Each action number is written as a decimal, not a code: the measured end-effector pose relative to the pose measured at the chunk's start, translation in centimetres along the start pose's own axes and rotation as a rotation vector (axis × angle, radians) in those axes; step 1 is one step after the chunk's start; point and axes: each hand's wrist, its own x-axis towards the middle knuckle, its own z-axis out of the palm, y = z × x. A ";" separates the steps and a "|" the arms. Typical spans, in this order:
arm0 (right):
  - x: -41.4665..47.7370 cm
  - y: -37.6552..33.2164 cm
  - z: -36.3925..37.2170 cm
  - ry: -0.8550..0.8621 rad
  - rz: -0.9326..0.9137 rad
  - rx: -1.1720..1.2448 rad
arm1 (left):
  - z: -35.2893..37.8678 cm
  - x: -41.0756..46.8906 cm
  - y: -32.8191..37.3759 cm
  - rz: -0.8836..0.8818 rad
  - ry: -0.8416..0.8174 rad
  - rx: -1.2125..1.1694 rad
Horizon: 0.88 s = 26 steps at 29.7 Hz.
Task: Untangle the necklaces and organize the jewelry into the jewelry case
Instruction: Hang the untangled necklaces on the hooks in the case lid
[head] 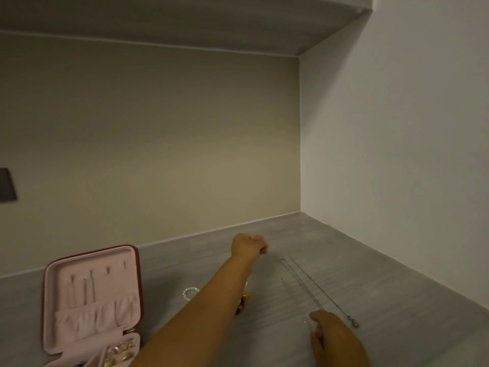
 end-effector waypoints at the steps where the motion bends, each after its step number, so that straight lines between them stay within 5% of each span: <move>1: -0.4 -0.6 0.0 0.034 0.007 -0.008 | -0.6 -0.7 0.6 -0.007 -0.010 -0.051; 11: -0.4 -8.2 0.6 -0.233 0.090 0.224 | -7.9 -5.4 4.3 0.138 0.033 -0.329; 18: -0.5 -14.6 3.0 -0.190 0.100 0.760 | -16.1 -7.6 5.6 0.239 0.123 -0.335; 26: 2.3 -22.5 4.5 -0.216 0.043 1.056 | -23.5 -10.6 2.9 0.259 0.113 -0.182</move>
